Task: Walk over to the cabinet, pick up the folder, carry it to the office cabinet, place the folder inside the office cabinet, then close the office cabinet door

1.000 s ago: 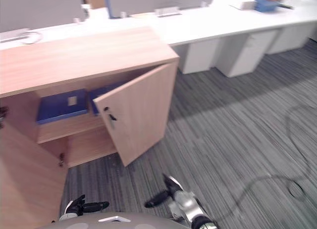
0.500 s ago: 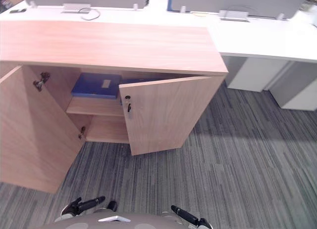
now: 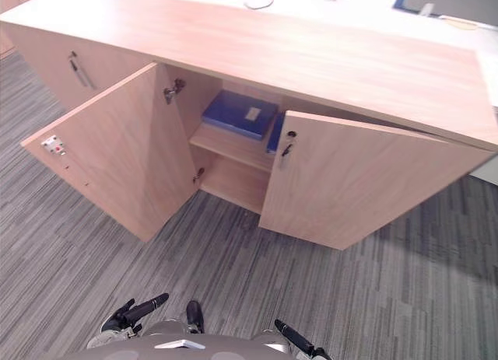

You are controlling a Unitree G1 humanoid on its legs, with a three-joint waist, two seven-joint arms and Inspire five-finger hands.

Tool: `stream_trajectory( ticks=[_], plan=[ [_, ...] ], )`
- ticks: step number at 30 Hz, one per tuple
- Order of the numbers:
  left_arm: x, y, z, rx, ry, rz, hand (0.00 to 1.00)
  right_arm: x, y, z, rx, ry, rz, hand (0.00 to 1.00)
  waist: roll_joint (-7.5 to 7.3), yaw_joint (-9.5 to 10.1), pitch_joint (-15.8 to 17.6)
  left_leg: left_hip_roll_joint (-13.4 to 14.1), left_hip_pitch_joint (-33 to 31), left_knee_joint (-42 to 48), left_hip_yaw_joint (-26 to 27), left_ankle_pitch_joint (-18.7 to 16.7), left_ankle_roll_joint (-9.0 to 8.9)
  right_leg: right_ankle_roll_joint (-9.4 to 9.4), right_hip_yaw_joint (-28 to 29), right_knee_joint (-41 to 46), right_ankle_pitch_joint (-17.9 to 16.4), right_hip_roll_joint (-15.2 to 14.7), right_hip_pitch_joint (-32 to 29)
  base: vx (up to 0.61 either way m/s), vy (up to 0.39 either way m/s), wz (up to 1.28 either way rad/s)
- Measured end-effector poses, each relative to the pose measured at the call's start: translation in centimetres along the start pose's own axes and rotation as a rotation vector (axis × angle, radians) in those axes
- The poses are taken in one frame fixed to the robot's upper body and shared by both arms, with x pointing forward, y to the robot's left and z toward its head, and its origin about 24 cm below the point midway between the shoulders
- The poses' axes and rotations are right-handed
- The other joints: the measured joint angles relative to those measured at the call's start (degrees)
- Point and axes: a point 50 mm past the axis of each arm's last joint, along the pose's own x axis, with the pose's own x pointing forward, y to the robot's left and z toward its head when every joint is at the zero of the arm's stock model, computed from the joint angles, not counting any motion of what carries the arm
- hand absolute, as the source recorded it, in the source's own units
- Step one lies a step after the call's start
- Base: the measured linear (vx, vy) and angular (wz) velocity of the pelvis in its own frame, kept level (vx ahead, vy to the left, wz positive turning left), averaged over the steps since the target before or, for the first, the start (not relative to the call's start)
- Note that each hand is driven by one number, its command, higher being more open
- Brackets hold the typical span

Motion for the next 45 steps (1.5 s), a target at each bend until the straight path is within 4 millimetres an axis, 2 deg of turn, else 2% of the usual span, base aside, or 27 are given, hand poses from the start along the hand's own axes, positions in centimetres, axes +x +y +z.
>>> stream_trajectory(
  ticks=[3, 5, 9, 13, 15, 20, 23, 24, 25, 26, 27, 28, 29, 31, 33, 35, 38, 41, 42, 45],
  plan=[
    [-0.3, 1.1, -0.4, -0.068, -0.006, 0.033, 1.00, 0.0, 0.0, -0.3, 0.027, 0.012, -0.002, 1.00, -0.73, 0.74, -0.1, -0.9, 0.9, 0.0, -0.7, -0.3, 0.04, -0.02, 0.0, -1.1, 0.7, -0.4, 1.7, 0.03, 0.026, 0.18],
    [-0.3, 1.3, 0.1, -0.097, -0.026, 0.043, 1.00, 0.0, -0.2, -0.3, 0.027, 0.011, -0.006, 1.00, -0.80, 1.17, -0.1, -1.3, 1.2, 0.0, -1.1, -0.6, 0.08, -0.04, -0.2, -1.7, 0.7, -0.6, 2.5, 0.04, 0.002, 0.13],
    [-0.4, 2.4, 2.1, -0.168, -0.117, 0.091, 1.00, 0.0, -0.5, -0.2, 0.050, 0.010, -0.013, 1.00, -0.73, 1.48, -0.1, -2.1, 2.2, 0.0, -1.3, -1.8, -0.23, -0.25, -0.2, -3.1, 0.8, -0.6, 4.2, 0.01, -0.006, 0.00],
    [-0.6, 3.0, 4.2, -0.188, -0.202, 0.117, 1.00, 0.0, -0.9, -0.2, 0.053, 0.017, -0.023, 1.00, -0.30, 1.39, -0.4, -2.2, 2.9, 0.0, -1.6, -2.8, -0.49, -2.16, 0.6, -3.4, 1.8, -0.3, 5.2, 0.06, -0.028, 0.06],
    [-0.8, 3.3, 5.7, -0.173, -0.259, 0.128, 1.00, 0.0, -1.1, -0.2, 0.058, 0.025, -0.023, 1.00, -0.32, 1.49, -0.5, -2.2, 3.4, 0.0, -2.0, -3.3, -0.56, -3.52, 1.1, -3.5, 2.4, 0.1, 5.8, 0.09, -0.043, 0.08],
    [-1.2, 5.6, 9.3, -0.119, -0.352, 0.193, 1.00, 0.0, -0.8, -0.1, 0.053, 0.022, -0.002, 1.00, -0.81, 1.97, -2.5, -0.4, 4.8, 0.2, -1.4, -4.5, -0.89, -5.00, 2.9, -2.8, 4.4, 1.3, 6.2, 0.13, -0.068, -0.03],
    [-1.7, 7.3, 12.5, -0.090, -0.432, 0.243, 1.00, 0.1, -0.7, -0.1, 0.053, 0.023, 0.014, 1.00, 0.16, 2.87, -3.1, 3.0, 6.3, 0.4, -0.9, -4.6, -1.01, -4.21, 5.9, 1.8, 7.2, 3.5, 4.5, 0.14, -0.069, -0.16],
    [-2.0, 8.0, 13.5, -0.078, -0.457, 0.267, 1.00, 0.1, -0.7, 0.0, 0.053, 0.020, 0.018, 1.00, 1.44, 2.84, -3.1, 4.8, 6.6, 0.4, -1.1, -4.6, -1.03, -4.03, 6.7, 4.5, 5.6, 4.3, 2.7, 0.12, -0.102, -0.16],
    [-2.3, 8.6, 14.4, -0.079, -0.479, 0.289, 1.00, 0.1, -0.5, 0.0, 0.055, 0.021, 0.024, 1.00, 1.64, 2.64, -3.3, 5.6, 6.9, 0.4, -1.2, -4.6, -1.05, -3.20, 6.9, 2.0, 3.4, 5.3, 2.5, 0.07, -0.084, -0.19],
    [-2.7, 9.3, 16.0, -0.085, -0.518, 0.318, 1.00, 0.1, -0.5, 0.1, 0.055, 0.022, 0.030, 1.00, 1.14, 2.85, -3.5, 5.9, 7.3, 0.4, -0.8, -4.6, -1.09, -3.11, 6.8, -4.3, 3.9, 6.1, 2.2, 0.02, -0.144, -0.13],
    [-3.2, 9.8, 18.0, -0.082, -0.562, 0.338, 1.00, 0.1, -0.8, 0.2, 0.065, 0.019, 0.023, 1.00, -0.02, 2.82, -3.8, 5.1, 7.3, 0.3, -0.8, -5.4, -2.41, -2.59, 7.3, -6.9, 9.5, 5.8, 0.4, -0.01, -0.159, -0.09],
    [-3.2, 9.7, 19.1, -0.073, -0.574, 0.341, 1.00, 0.2, -1.7, 0.5, 0.088, 0.016, -0.001, 1.00, 0.30, 2.68, -4.2, 4.7, 7.7, 0.3, -0.7, -5.7, -3.44, -1.66, 7.0, -6.4, 8.0, 5.4, 0.6, -0.01, -0.158, -0.08],
    [-3.3, 9.8, 19.4, -0.075, -0.576, 0.347, 1.00, 0.2, -2.1, 0.8, 0.092, 0.010, -0.012, 1.00, 0.58, 2.68, -4.7, 4.9, 7.9, 0.3, -0.5, -5.8, -3.55, -1.68, 7.5, -6.5, 8.0, 5.6, 0.6, 0.01, -0.096, -0.27],
    [-3.5, 10.6, 20.5, -0.110, -0.572, 0.373, 1.00, 0.3, -3.6, 1.9, 0.124, -0.019, -0.046, 1.00, 2.46, 2.64, -5.5, 4.8, 7.9, 0.2, 1.2, -6.0, -3.85, -1.47, 8.4, -7.7, 7.2, 5.7, 0.3, -0.01, -0.081, -0.38],
    [-3.6, 10.5, 21.9, -0.132, -0.575, 0.371, 1.00, 0.2, -4.5, 2.0, 0.156, -0.019, -0.069, 1.00, 3.34, 2.28, -5.8, 5.1, 7.7, 0.2, 1.1, -5.8, -4.10, -1.48, 8.5, -7.3, 7.2, 6.1, 0.2, -0.02, -0.068, -0.08],
    [-4.2, 10.8, 23.6, -0.135, -0.607, 0.377, 1.00, 0.2, -4.7, 1.5, 0.186, -0.007, -0.076, 1.00, 3.59, 1.68, -6.3, 5.4, 7.8, 0.2, 1.2, -5.7, -4.21, -1.51, 8.7, -7.2, 7.2, 6.3, -0.1, -0.03, -0.031, -0.03],
    [-5.5, 10.8, 26.5, -0.143, -0.684, 0.375, 1.00, 0.2, -4.4, 0.7, 0.226, 0.018, -0.074, 1.00, 2.15, 1.38, -6.9, 5.3, 7.6, 0.2, 1.7, -5.7, -4.28, -1.55, 9.4, -7.0, 7.2, 6.2, -0.7, -0.03, -0.002, -0.07],
    [-6.3, 10.7, 28.4, -0.146, -0.726, 0.368, 1.00, 0.0, -4.1, -0.4, 0.262, 0.046, -0.072, 1.00, 0.37, 1.21, -7.9, 4.9, 7.2, 0.3, 2.1, -5.7, -4.26, -1.55, 9.9, -6.6, 7.2, 5.7, -1.3, 0.02, 0.020, -0.07],
    [-6.3, 10.7, 28.5, -0.134, -0.723, 0.371, 1.00, 0.0, -4.1, -0.5, 0.269, 0.050, -0.073, 1.00, -0.20, 1.19, -8.3, 4.7, 7.2, 0.3, 2.1, -5.7, -4.24, -1.55, 9.9, -6.4, 7.2, 5.6, -1.4, 0.01, 0.031, 0.00],
    [-6.0, 9.8, 28.6, -0.056, -0.707, 0.359, 1.00, 0.0, -3.9, -1.1, 0.284, 0.075, -0.070, 1.00, -0.51, 1.26, -8.6, 4.0, 7.2, 0.3, 2.3, -5.8, -4.00, -1.31, 10.1, -6.1, 7.4, 4.9, -1.9, -0.01, 0.042, -0.01]
  ],
)
